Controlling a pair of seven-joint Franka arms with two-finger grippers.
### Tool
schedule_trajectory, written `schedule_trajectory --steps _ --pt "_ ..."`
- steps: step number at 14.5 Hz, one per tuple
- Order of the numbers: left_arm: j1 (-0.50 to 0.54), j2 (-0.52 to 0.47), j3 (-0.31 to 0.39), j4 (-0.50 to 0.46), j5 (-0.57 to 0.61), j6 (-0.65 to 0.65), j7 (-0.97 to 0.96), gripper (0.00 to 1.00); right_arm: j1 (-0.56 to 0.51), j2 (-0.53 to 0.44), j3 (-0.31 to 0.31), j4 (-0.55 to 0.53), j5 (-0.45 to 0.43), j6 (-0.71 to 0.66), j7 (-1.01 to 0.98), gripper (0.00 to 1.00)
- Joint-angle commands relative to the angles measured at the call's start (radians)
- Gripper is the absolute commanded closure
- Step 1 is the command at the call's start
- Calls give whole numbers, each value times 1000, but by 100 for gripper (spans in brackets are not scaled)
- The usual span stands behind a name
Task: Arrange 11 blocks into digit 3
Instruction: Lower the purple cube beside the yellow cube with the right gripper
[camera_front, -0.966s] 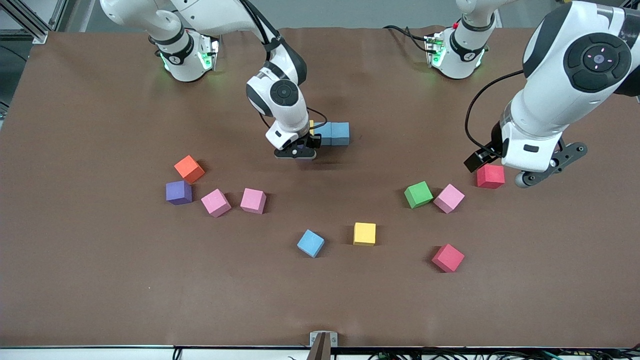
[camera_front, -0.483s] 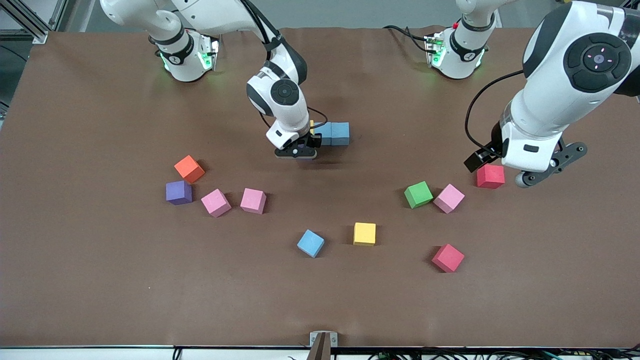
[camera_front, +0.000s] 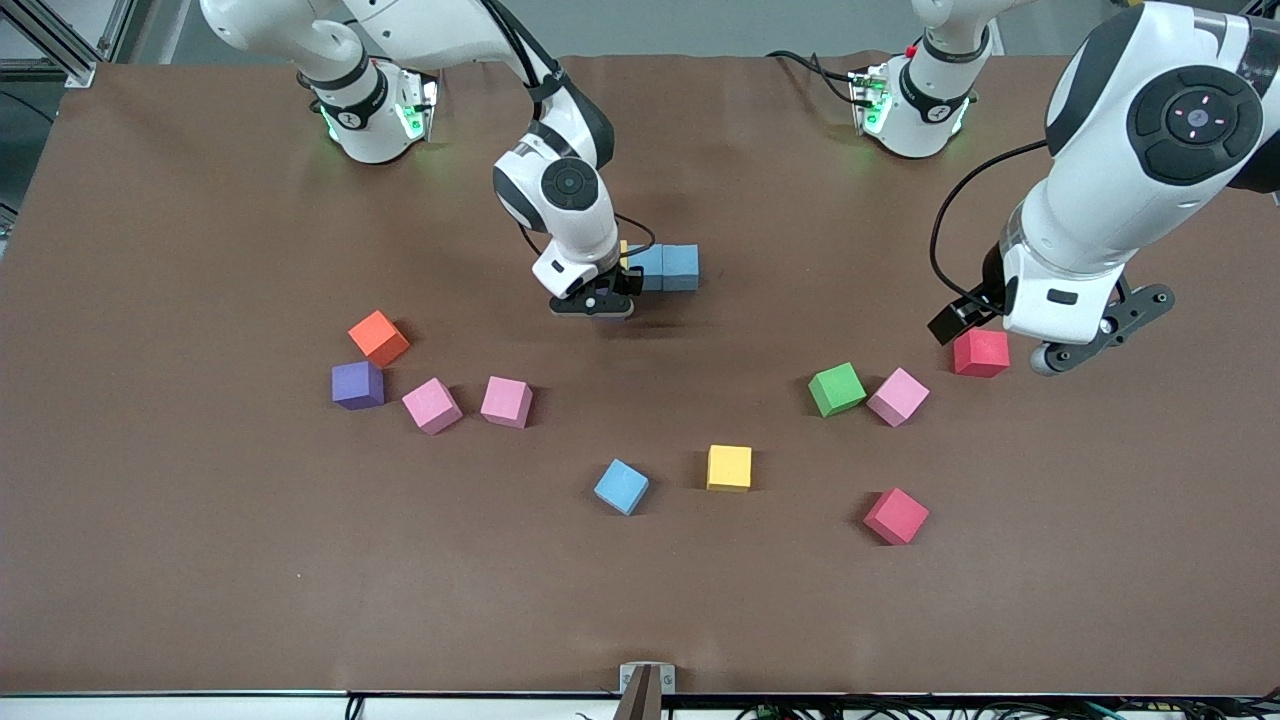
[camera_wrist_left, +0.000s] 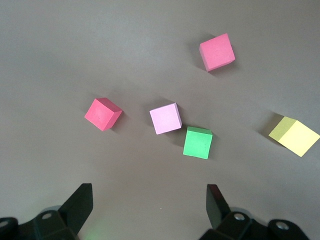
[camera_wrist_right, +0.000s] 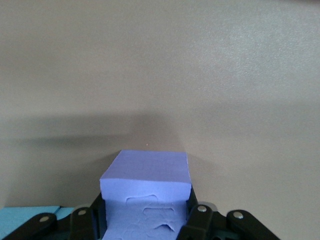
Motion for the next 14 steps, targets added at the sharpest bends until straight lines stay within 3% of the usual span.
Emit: schedule_trajectory --steps 1,12,13,14 --pt "6 -2 -7 11 4 -18 17 0 46 33 0 -64 5 29 30 97" --pt "6 -2 -7 11 4 -18 17 0 55 33 0 -65 5 17 30 95" --pt "6 -2 -7 11 4 -18 17 0 52 33 0 -62 9 12 44 74" --pt "6 -2 -7 11 4 -18 17 0 49 33 0 -59 9 3 85 27"
